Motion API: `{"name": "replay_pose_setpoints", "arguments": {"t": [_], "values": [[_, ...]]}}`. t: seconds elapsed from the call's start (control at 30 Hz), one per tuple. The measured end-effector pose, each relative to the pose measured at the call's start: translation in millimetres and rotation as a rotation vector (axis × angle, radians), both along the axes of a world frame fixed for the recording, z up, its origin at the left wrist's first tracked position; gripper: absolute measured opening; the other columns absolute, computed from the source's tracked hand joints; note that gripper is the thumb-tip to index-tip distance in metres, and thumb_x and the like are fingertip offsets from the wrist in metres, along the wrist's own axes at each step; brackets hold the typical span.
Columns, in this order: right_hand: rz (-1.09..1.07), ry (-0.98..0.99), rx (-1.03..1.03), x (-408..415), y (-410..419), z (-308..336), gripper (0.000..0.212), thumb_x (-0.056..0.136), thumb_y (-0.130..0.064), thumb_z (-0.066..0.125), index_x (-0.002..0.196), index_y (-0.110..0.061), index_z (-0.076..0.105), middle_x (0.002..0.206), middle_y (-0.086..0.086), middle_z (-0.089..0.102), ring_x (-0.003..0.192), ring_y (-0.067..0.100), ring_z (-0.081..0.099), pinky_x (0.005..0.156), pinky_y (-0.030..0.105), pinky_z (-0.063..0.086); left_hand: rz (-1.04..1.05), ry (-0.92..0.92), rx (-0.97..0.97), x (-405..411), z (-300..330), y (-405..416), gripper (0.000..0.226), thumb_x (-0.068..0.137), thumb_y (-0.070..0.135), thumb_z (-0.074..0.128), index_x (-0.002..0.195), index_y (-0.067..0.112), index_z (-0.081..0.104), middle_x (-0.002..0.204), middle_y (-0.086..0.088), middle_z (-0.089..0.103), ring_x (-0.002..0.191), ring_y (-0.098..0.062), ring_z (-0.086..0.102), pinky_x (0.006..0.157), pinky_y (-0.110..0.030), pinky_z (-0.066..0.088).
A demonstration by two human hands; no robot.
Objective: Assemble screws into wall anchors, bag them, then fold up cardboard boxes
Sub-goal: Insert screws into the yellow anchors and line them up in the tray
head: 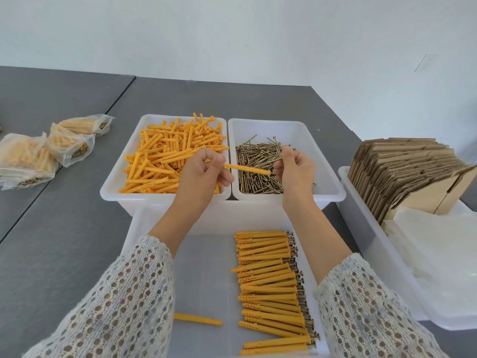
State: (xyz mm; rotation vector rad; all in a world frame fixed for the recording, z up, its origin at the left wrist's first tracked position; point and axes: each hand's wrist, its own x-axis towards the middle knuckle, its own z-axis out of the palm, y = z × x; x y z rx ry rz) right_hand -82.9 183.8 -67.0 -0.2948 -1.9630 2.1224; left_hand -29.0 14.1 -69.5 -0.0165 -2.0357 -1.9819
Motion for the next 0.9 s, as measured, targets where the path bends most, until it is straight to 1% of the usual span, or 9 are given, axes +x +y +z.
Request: {"name": "replay_pose_setpoints", "arguments": {"t": [0.07, 0.1, 0.23, 0.3, 0.37, 0.53, 0.7, 0.8, 0.9], "values": [[-0.017, -0.01, -0.034, -0.3, 0.3, 0.6, 0.026, 0.103, -0.03, 0.049, 0.088, -0.009, 0.057, 0.061, -0.003, 0.058, 0.05, 0.005, 0.051, 0.052, 0.017, 0.047, 0.008, -0.017, -0.07, -0.6, -3.1, 0.4, 0.019, 0.104, 0.018, 0.049, 0.087, 0.011, 0.052, 0.068, -0.003, 0.072, 0.061, -0.018, 0.065, 0.07, -0.041, 0.054], [-0.03, -0.016, -0.068, -0.6, 1.4, 1.0, 0.027, 0.103, -0.029, 0.048, 0.087, -0.009, 0.055, 0.06, -0.003, 0.058, 0.049, 0.006, 0.051, 0.052, 0.018, 0.046, 0.01, -0.015, -0.088, -0.9, -4.1, 0.2, 0.017, 0.104, 0.017, 0.048, 0.088, 0.011, 0.052, 0.072, -0.003, 0.073, 0.065, -0.019, 0.067, 0.071, -0.04, 0.055], [-0.098, -0.038, -0.265, -2.8, 7.5, 2.1, 0.029, 0.104, -0.026, 0.045, 0.079, -0.013, 0.051, 0.058, -0.003, 0.054, 0.051, 0.009, 0.048, 0.055, 0.022, 0.044, 0.023, -0.025, -0.056, -2.5, -5.7, -0.9, 0.015, 0.104, 0.012, 0.048, 0.092, 0.014, 0.056, 0.082, -0.003, 0.076, 0.075, -0.015, 0.074, 0.066, -0.024, 0.054], [-0.124, -0.043, -0.325, -3.7, 9.6, 2.1, 0.03, 0.105, -0.026, 0.044, 0.079, -0.014, 0.05, 0.058, -0.002, 0.053, 0.05, 0.009, 0.047, 0.055, 0.023, 0.043, 0.038, -0.023, -0.037, -3.2, -5.5, -2.3, 0.017, 0.104, 0.009, 0.046, 0.098, 0.014, 0.061, 0.087, -0.003, 0.076, 0.079, -0.013, 0.074, 0.067, -0.019, 0.055], [-0.143, -0.05, -0.349, -4.1, 10.4, 1.4, 0.03, 0.105, -0.026, 0.043, 0.079, -0.014, 0.049, 0.059, -0.002, 0.052, 0.05, 0.009, 0.046, 0.055, 0.022, 0.042, 0.038, -0.027, -0.034, -3.4, -4.8, -3.5, 0.021, 0.104, 0.007, 0.045, 0.102, 0.014, 0.065, 0.089, -0.001, 0.076, 0.082, -0.009, 0.074, 0.069, -0.018, 0.055], [-0.174, -0.062, -0.34, -5.3, 11.0, 0.4, 0.028, 0.105, -0.027, 0.043, 0.082, -0.013, 0.05, 0.062, -0.001, 0.054, 0.052, 0.009, 0.048, 0.056, 0.021, 0.044, 0.033, -0.04, -0.046, -3.4, -3.5, -4.3, 0.024, 0.104, 0.006, 0.046, 0.102, 0.015, 0.068, 0.089, 0.001, 0.076, 0.082, -0.008, 0.074, 0.07, -0.017, 0.054], [-0.167, -0.063, -0.321, -5.7, 11.1, -0.2, 0.029, 0.105, -0.027, 0.045, 0.079, -0.014, 0.05, 0.058, -0.003, 0.052, 0.049, 0.008, 0.045, 0.053, 0.021, 0.041, 0.035, -0.04, -0.067, -3.4, -2.7, -2.7, 0.026, 0.104, 0.005, 0.045, 0.098, 0.018, 0.067, 0.088, 0.001, 0.075, 0.08, -0.007, 0.073, 0.069, -0.015, 0.053], [-0.125, -0.065, -0.288, -6.2, 10.0, -0.3, 0.029, 0.104, -0.027, 0.046, 0.079, -0.014, 0.051, 0.059, -0.004, 0.051, 0.051, 0.008, 0.045, 0.054, 0.021, 0.041, 0.025, -0.035, -0.075, -3.3, -2.5, -2.3, 0.025, 0.104, 0.005, 0.046, 0.098, 0.017, 0.067, 0.087, 0.001, 0.075, 0.079, -0.006, 0.073, 0.068, -0.014, 0.053], [-0.038, -0.052, -0.237, -5.5, 7.7, -0.1, 0.03, 0.103, -0.027, 0.048, 0.077, -0.014, 0.053, 0.058, -0.004, 0.054, 0.052, 0.008, 0.047, 0.055, 0.022, 0.043, 0.004, -0.03, -0.075, -2.4, -2.5, -2.3, 0.024, 0.103, 0.005, 0.046, 0.099, 0.015, 0.068, 0.087, 0.0, 0.075, 0.077, -0.005, 0.073, 0.068, -0.013, 0.053]]}}
